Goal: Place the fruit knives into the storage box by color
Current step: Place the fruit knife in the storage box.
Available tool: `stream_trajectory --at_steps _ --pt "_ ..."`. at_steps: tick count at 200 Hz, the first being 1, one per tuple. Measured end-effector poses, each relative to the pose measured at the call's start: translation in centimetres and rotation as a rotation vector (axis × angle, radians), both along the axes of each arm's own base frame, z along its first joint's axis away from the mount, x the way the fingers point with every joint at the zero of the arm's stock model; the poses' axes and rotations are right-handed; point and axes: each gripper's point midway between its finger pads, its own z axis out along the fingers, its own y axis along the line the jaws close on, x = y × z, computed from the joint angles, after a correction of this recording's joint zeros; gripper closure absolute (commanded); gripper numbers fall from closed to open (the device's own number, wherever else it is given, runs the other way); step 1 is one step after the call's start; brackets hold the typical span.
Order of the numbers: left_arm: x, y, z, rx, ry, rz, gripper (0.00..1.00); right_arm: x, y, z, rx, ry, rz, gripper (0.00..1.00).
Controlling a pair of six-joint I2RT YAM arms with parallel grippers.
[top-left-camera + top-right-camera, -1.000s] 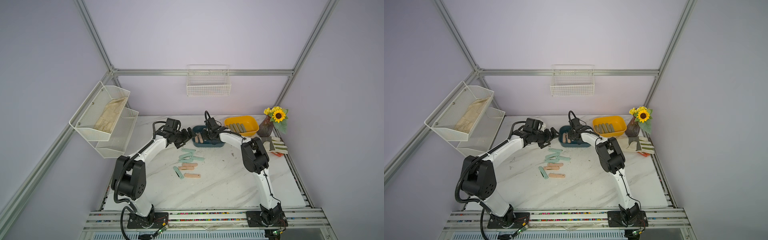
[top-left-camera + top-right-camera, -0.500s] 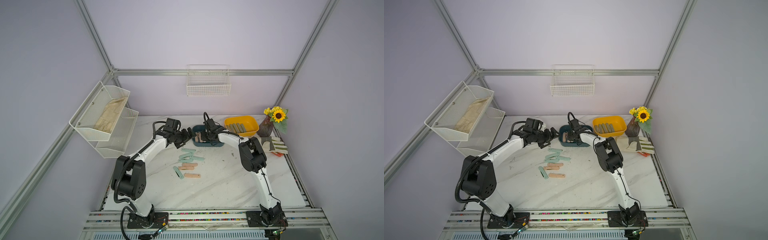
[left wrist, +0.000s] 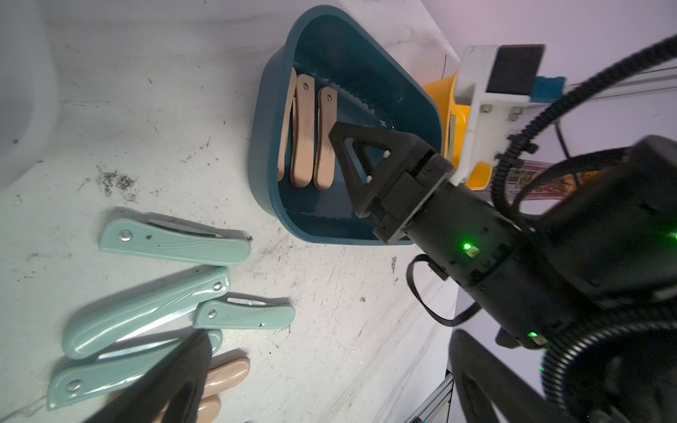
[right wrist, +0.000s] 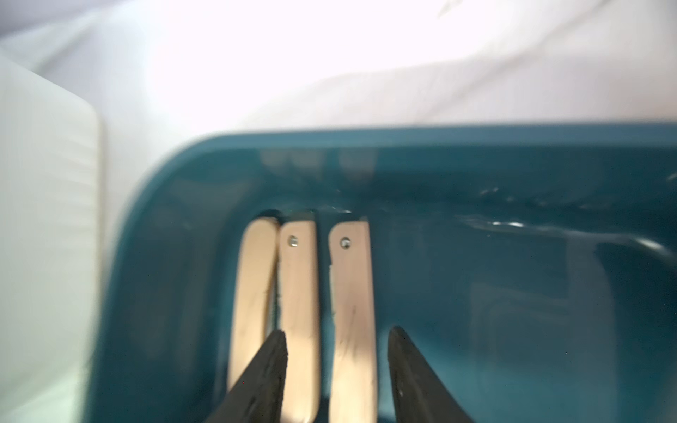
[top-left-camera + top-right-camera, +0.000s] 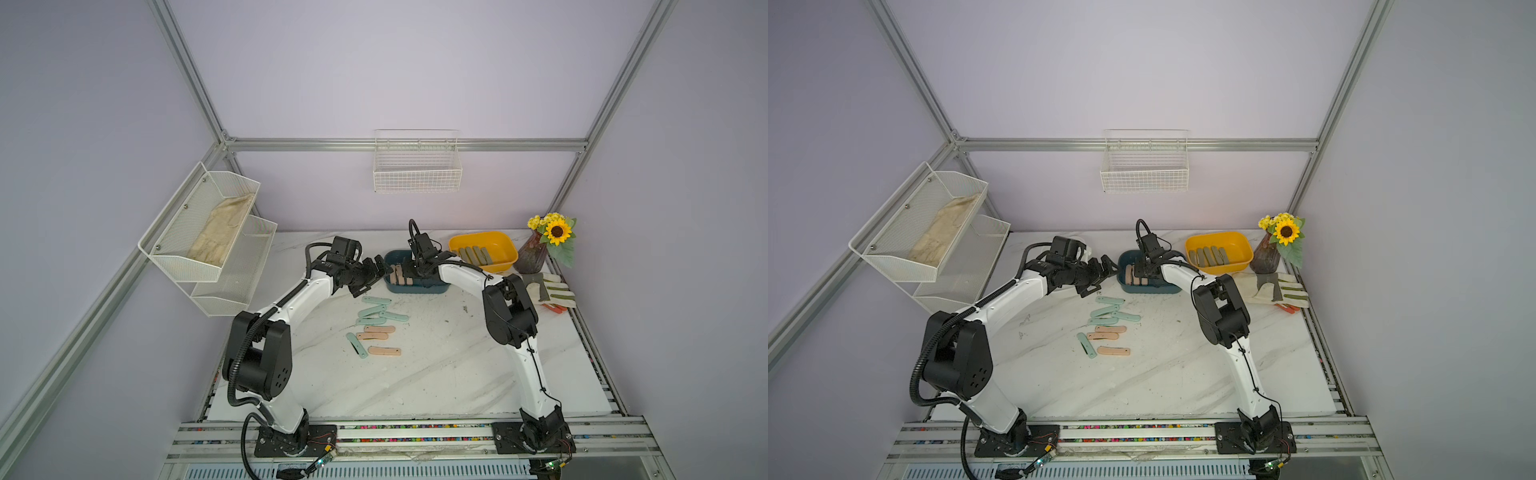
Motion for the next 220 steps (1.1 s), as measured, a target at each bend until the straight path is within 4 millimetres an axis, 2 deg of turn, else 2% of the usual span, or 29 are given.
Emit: stream_trajectory --at_steps 40,59,74,105,143,183,220 --pt "-0.6 0.3 2.7 -0.016 -0.052 0.006 0.0 -1.2 -0.3 6.8 0.058 -0.094 0.032 0.49" --pt "-1.1 0.5 4.4 -0.027 -0.093 0.009 0.0 -2.7 -0.4 8.3 0.072 -0.11 0.059 0.48" --pt "-1.7 0.7 5.0 -0.031 -0.111 0.013 0.0 -4.2 -0.5 8.5 0.073 -0.107 0.082 0.48" --pt "-3.3 1.4 3.9 -0.018 -0.088 0.019 0.0 -8.2 0.4 6.9 0.055 -0.073 0.149 0.48" --pt "-5.6 2.3 1.7 0.008 -0.037 0.026 0.0 -14.4 3.5 4.1 0.013 -0.031 0.286 0.47" --pt "-6.6 3.0 2.2 0.01 -0.051 0.037 0.0 -20.9 6.1 0.0 -0.05 0.022 0.439 0.46" --pt "-6.3 3.9 2.5 0.015 -0.064 0.063 0.0 -24.6 6.4 -2.8 -0.103 0.066 0.524 0.44"
